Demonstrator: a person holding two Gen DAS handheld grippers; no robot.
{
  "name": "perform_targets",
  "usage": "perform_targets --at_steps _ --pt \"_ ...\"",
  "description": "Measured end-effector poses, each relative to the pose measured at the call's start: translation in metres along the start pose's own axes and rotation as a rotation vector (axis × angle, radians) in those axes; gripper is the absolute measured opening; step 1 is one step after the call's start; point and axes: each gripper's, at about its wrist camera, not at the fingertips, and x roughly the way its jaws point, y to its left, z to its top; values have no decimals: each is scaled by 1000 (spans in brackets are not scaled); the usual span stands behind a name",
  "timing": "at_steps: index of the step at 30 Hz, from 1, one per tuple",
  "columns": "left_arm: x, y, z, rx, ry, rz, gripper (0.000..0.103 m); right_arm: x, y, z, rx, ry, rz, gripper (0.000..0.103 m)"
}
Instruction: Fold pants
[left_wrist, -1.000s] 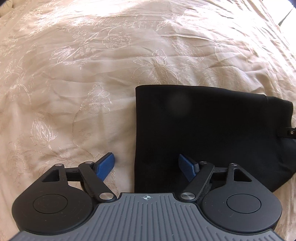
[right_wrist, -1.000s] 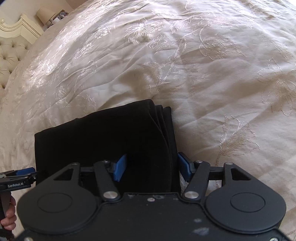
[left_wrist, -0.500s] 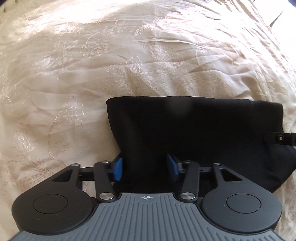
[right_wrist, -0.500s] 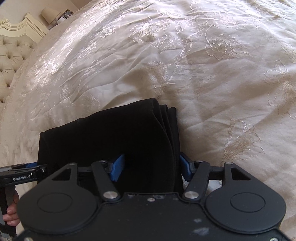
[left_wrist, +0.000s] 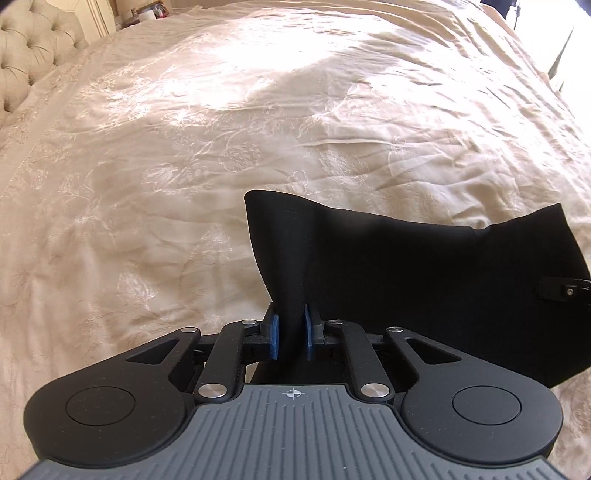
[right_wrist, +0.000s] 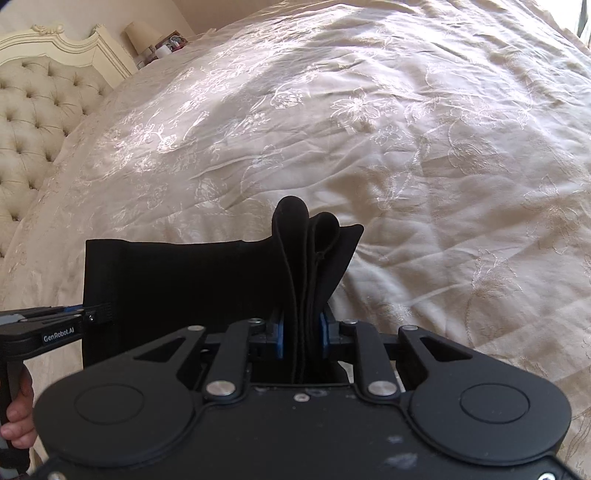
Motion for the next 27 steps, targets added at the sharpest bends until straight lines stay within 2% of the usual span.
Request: perform_targets --at_steps 6,10,16,23,27 --pt "-23 58 -22 -86 17 45 13 7 56 -9 -72 38 74 18" --pt "-36 108 -35 -118 21 85 13 20 115 -15 -142 65 122 18" --pt "-44 204 -46 -180 25 114 13 54 213 -17 -226 93 163 18" --pt "-31 288 -47 -225 29 109 13 97 303 -12 -295 110 161 18" --pt "-7 320 -50 -261 69 85 14 134 334 -10 -316 130 98 20"
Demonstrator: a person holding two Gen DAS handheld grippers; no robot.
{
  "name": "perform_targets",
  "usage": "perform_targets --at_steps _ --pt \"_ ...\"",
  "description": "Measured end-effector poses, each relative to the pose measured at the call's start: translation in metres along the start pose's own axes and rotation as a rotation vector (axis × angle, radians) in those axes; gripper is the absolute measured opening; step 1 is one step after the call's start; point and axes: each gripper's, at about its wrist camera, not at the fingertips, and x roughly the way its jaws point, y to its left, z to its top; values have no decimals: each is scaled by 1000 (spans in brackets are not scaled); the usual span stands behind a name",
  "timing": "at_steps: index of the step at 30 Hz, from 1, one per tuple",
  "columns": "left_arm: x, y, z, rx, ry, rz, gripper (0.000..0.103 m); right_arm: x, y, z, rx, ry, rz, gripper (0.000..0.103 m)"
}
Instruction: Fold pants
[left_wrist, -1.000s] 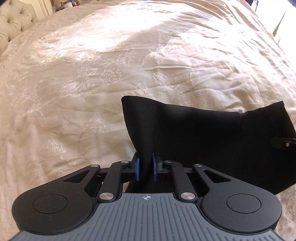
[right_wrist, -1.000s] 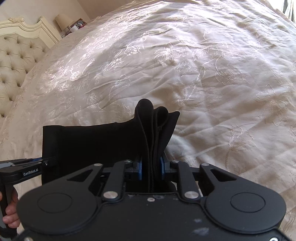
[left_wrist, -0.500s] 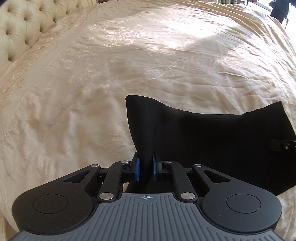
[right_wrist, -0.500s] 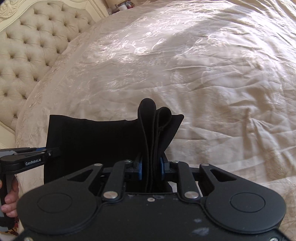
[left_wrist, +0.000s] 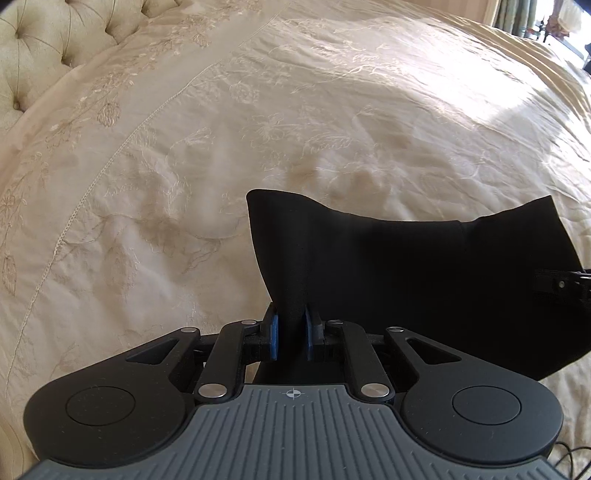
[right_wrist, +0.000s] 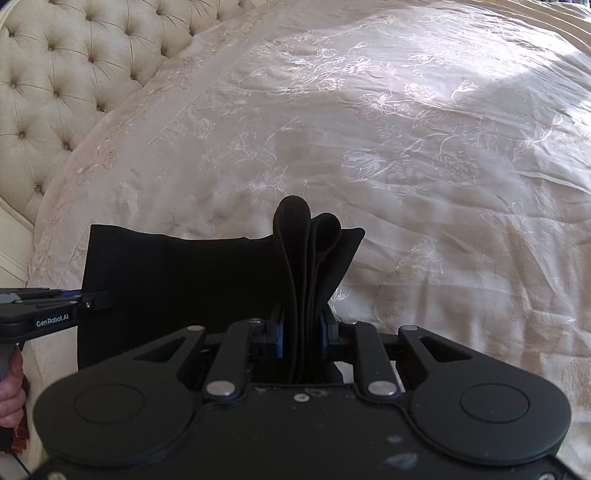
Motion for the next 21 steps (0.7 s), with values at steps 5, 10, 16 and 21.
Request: perform_targets --at_steps 5,10,16,21 --pt "32 28 1 -86 64 63 16 31 -2 9 -5 49 -217 28" --pt "26 31 -2 -92 48 42 16 8 -2 9 -16 -36 -257 28" --pt "15 10 -20 -47 32 21 16 2 20 -6 -50 -36 -157 28" --pt "36 -4 -43 -18 124 39 16 36 16 -35 -49 89 -190 22"
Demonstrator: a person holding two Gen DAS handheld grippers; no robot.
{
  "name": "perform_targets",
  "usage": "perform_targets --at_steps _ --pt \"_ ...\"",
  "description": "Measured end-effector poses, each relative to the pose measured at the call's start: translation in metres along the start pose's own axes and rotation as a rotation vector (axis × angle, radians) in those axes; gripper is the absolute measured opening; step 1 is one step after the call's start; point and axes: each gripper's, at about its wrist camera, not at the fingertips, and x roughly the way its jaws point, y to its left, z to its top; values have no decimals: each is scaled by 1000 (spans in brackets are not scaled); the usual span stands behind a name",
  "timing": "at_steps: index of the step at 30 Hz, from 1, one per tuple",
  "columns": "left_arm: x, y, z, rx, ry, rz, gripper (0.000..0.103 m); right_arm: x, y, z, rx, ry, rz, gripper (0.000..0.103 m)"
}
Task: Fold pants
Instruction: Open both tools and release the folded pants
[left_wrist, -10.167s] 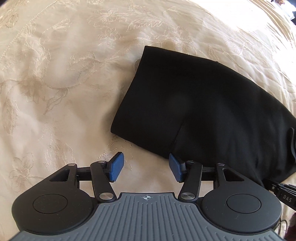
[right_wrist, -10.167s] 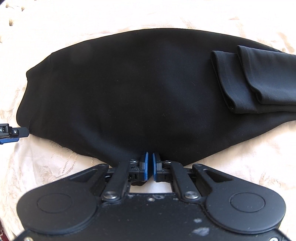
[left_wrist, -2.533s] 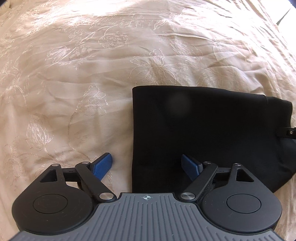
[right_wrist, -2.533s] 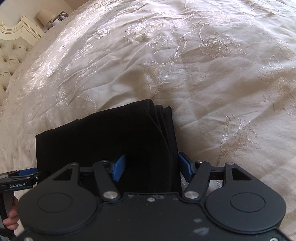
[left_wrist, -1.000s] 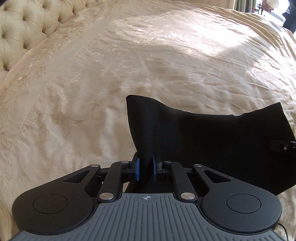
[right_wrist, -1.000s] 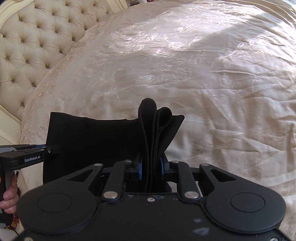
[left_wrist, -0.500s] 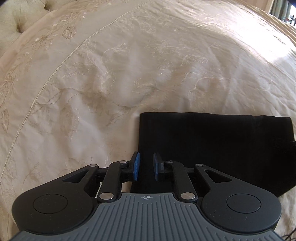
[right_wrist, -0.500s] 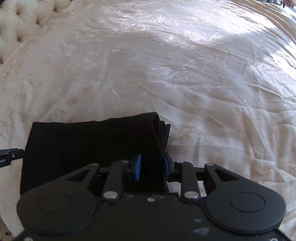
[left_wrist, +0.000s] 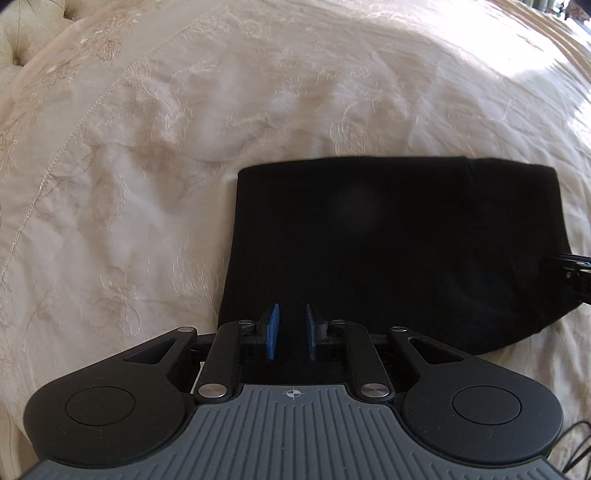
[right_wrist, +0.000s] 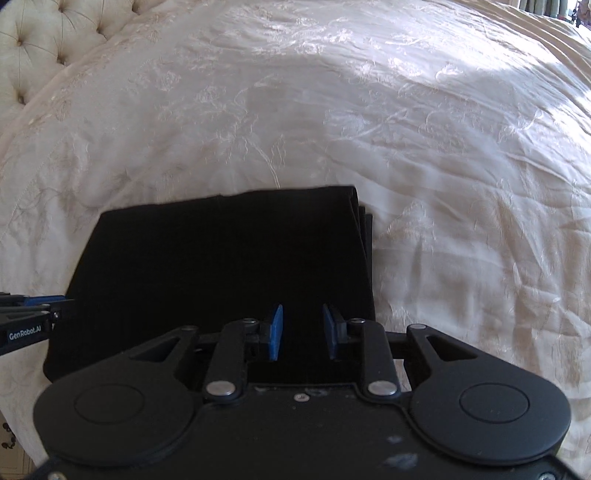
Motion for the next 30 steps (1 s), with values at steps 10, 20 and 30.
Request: perform_targets --at_steps 10,20,30 --pt "-24 -2 -11 -67 -21 42 16 -20 1 -1 -16 -9 -25 26" --pt "-83 -29 -34 -103 -58 82 18 -89 -2 -17 -16 -114 -25 29" --pt "-119 -54 -55 -94 -84 125 26 -135 -3 -44 -56 -179 7 31"
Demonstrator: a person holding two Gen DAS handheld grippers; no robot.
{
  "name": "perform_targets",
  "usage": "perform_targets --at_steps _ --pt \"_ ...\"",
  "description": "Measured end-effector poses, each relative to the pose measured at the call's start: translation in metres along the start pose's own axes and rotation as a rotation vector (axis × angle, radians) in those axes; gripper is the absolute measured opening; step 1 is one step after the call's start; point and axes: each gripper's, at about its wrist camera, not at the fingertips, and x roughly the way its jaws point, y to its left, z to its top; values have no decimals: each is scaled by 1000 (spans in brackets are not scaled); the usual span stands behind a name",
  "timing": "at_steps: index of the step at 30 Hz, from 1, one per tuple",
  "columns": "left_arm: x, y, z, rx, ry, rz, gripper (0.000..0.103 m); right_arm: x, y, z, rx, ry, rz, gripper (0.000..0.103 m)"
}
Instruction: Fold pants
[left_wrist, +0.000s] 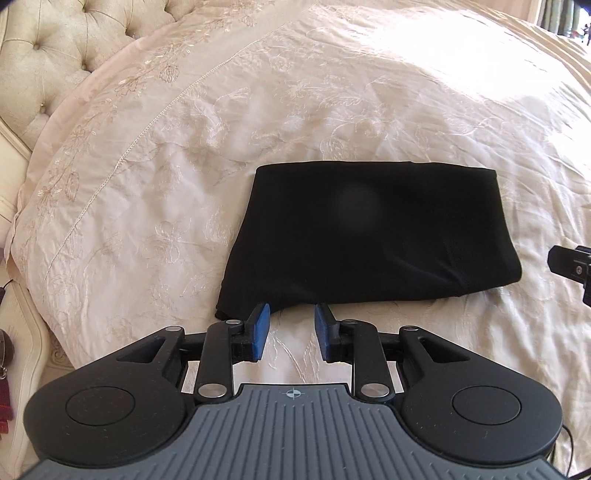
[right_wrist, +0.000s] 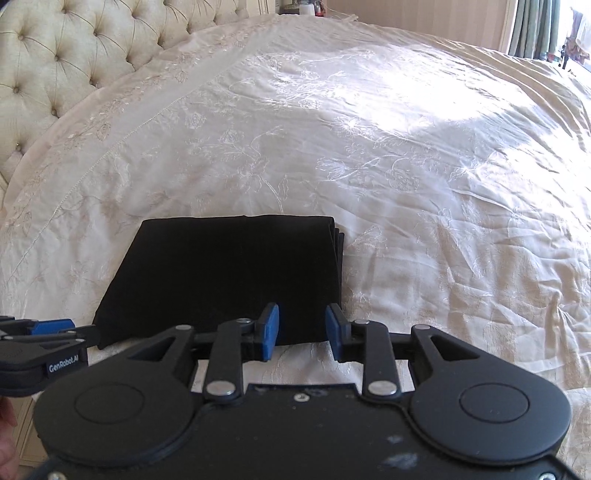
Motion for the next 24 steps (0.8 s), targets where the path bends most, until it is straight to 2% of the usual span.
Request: perform_targets --at_steps 14,24 --pt "-34 0 -16 -48 -48 18 27 -30 6 -17 -36 -38 25 33" --pt "-49 -6 -26 -43 -78 23 27 -45 8 -21 -28 -68 25 34"
